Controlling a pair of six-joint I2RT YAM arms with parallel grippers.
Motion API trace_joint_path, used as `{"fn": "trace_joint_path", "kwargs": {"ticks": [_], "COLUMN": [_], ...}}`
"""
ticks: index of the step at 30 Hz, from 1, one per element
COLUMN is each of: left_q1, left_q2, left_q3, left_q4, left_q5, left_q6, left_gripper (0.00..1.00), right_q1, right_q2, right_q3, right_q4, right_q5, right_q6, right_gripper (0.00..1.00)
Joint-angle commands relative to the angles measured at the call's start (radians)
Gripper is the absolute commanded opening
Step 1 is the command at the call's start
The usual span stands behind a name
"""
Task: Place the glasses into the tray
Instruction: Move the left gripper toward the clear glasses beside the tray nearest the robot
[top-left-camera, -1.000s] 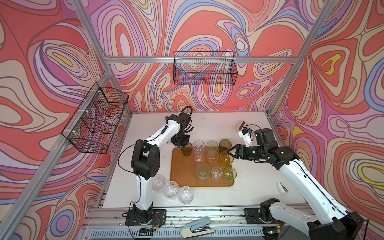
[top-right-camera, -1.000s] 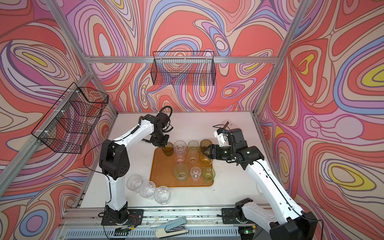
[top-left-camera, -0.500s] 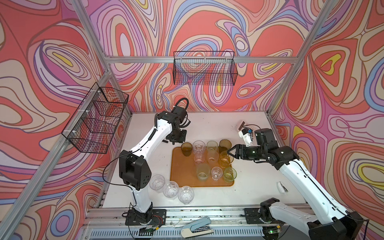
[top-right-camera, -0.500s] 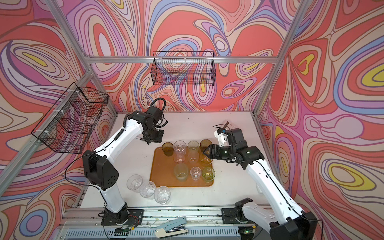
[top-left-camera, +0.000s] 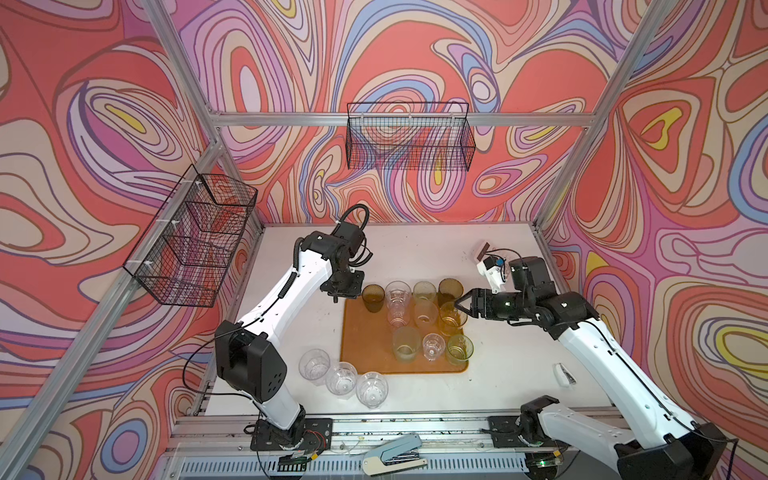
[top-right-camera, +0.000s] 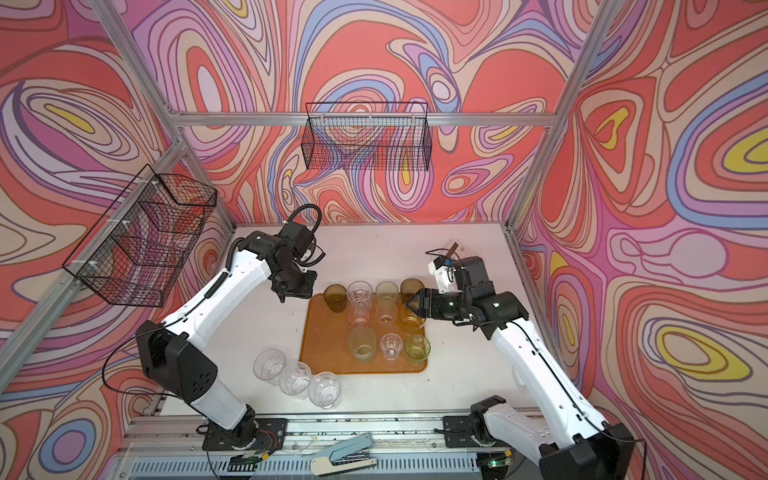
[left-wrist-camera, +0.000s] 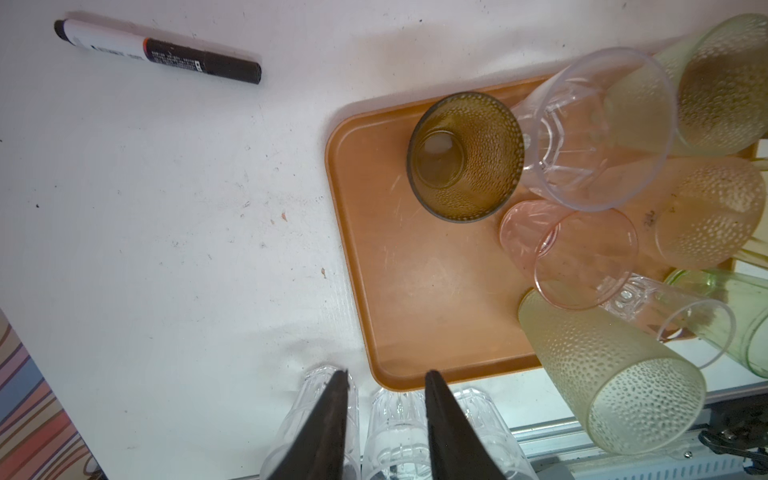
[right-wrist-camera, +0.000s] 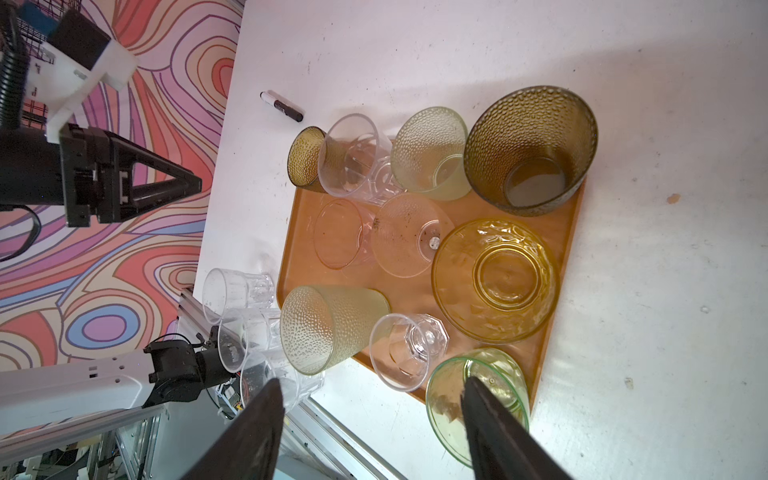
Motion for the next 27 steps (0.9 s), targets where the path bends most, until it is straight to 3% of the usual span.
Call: {"fn": "trace_joint_path", "kwargs": {"ticks": [1, 14, 27], "left_q1": [0.011, 0.025, 0.023], "left_q2": [-0.049, -0.178, -0.274], "left_q3": [-0.033, -0.218, -0.386], "left_q4": [-0.053, -0.063, -0.087], "left_q5": [-0.021, -0.001, -0.02], "left_q6": [-0.02, -0.06, -0.197], "left_gripper": [0.36, 0.38, 0.37], "right_q1": [-0.003, -0.003, -0.003], "right_q2": [-0.009, 0.004, 0.003], "right_q3": [-0.005, -0.002, -0.008], "right_q4": [0.003, 0.007, 0.011], "right_q5": [0.006, -0.003, -0.005], "right_q6": [-0.011, -0.015, -0.013], "right_gripper": [0.71, 0.71, 0.71]}}
